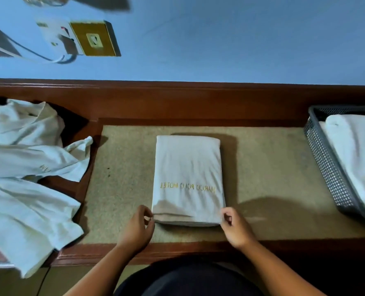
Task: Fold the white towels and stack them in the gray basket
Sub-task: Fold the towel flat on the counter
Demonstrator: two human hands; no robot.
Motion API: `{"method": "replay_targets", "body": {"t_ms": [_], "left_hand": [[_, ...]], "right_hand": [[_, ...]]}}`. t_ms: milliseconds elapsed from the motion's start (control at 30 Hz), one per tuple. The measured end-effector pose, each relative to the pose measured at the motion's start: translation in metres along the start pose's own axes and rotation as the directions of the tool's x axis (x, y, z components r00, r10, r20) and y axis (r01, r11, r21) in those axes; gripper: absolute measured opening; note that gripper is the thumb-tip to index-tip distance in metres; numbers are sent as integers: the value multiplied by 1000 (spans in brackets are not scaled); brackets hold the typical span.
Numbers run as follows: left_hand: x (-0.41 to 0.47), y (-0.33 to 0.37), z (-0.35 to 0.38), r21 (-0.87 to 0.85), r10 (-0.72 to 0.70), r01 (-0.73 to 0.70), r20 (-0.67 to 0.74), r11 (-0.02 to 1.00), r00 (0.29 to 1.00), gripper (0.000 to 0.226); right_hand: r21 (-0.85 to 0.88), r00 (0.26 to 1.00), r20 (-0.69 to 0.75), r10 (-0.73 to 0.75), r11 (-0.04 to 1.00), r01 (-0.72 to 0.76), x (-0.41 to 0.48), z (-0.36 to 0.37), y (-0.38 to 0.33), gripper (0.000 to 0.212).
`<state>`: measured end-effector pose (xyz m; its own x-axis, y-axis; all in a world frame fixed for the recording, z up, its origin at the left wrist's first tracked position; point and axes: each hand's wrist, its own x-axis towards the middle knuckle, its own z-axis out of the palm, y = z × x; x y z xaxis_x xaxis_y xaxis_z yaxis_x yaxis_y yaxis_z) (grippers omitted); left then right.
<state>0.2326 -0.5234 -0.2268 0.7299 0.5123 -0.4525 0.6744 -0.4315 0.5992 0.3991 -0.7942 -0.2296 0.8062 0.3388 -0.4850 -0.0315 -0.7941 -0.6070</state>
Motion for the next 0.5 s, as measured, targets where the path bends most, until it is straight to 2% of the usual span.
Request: {"method": "replay_targets", "body": {"t_ms": [33, 100, 167, 267, 367, 500], "left_hand": [[3, 5, -1, -107, -65, 63, -9, 992, 998, 13], [11, 19, -2, -255, -180, 182, 30, 950, 983, 21], [21, 33, -1, -342, -268, 280, 83, 897, 960, 36], [40, 39, 1, -331, -336, 349, 97, 877, 937, 40], [52, 32, 1, -345, -356, 372, 110, 862, 928, 30], [51, 25, -6, -257, -388, 418, 160, 871, 907, 26]], "right_hand": [[112, 996, -32, 83, 991, -79, 4, 1, -5, 19], [240, 977, -17, 214, 949, -204, 14, -2, -16, 27], [210, 964, 38, 264, 941, -266, 23, -8, -24, 36], [138, 957, 128, 262, 950, -279, 29, -16, -35, 35], [115, 943, 210, 257, 952, -285, 31, -19, -42, 37], [67, 931, 159, 329, 937, -343, 33, -16, -43, 36]]}}
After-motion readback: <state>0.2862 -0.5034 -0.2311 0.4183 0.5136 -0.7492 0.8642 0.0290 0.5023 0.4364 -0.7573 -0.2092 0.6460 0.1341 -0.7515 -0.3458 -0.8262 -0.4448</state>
